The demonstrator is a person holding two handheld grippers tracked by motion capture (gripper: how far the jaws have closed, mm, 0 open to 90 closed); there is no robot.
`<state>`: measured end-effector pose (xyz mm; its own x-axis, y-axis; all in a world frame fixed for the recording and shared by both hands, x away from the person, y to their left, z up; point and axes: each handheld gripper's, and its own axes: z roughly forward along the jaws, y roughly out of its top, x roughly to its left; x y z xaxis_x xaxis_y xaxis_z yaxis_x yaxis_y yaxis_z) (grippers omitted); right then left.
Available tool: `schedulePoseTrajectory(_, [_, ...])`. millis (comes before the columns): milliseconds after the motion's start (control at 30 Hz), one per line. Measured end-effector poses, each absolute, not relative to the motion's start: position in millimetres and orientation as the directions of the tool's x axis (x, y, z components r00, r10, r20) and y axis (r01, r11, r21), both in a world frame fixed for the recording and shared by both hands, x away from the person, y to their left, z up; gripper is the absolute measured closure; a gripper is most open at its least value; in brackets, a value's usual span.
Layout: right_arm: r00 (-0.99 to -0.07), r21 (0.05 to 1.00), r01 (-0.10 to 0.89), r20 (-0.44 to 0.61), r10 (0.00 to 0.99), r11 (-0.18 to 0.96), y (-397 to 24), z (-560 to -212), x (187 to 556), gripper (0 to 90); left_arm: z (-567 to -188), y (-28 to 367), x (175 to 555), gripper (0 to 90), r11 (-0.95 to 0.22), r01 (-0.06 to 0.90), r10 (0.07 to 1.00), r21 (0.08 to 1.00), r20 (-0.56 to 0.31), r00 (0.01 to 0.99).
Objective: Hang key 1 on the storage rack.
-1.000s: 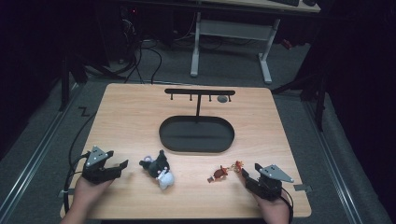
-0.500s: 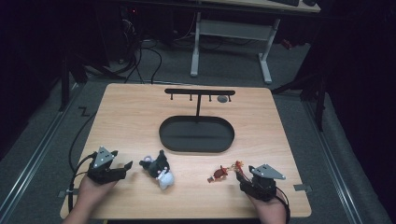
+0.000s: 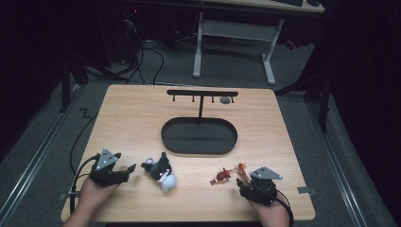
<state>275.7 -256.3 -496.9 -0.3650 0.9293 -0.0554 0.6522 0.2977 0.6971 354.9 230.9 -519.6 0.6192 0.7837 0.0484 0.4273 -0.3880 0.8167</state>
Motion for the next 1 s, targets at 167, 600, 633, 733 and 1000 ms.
schedulePoseTrajectory(167, [-0.396, 0.662, 0.668, -0.07, 0.915, 0.34, -250.9, -488.0, 278.8, 40.5, -520.4, 231.2, 353.3, 26.1, -0.39, 0.435, 0.782, 0.811, 0.043, 0.621])
schedulePoseTrajectory(600, [-0.462, 0.549, 0.716, -0.092, 0.882, 0.432, -243.9, -474.0, 287.7, 39.4, -521.3, 230.9, 354.0, 26.9, -0.403, 0.434, 0.772, 0.806, 0.045, 0.634])
schedulePoseTrajectory(633, [-0.466, 0.542, 0.718, -0.094, 0.88, 0.437, -243.9, -473.6, 288.0, 39.2, -521.2, 231.5, 353.7, 27.0, -0.406, 0.434, 0.771, 0.804, 0.047, 0.635])
schedulePoseTrajectory(733, [-0.475, 0.514, 0.729, -0.095, 0.875, 0.452, -244.1, -472.0, 289.5, 38.7, -521.5, 232.0, 352.4, 27.1, -0.406, 0.435, 0.771, 0.804, 0.045, 0.636])
schedulePoseTrajectory(1000, [-0.503, 0.422, 0.759, -0.102, 0.858, 0.496, -244.3, -470.5, 300.8, 37.6, -521.8, 233.4, 352.2, 27.5, -0.407, 0.442, 0.77, 0.799, 0.041, 0.636])
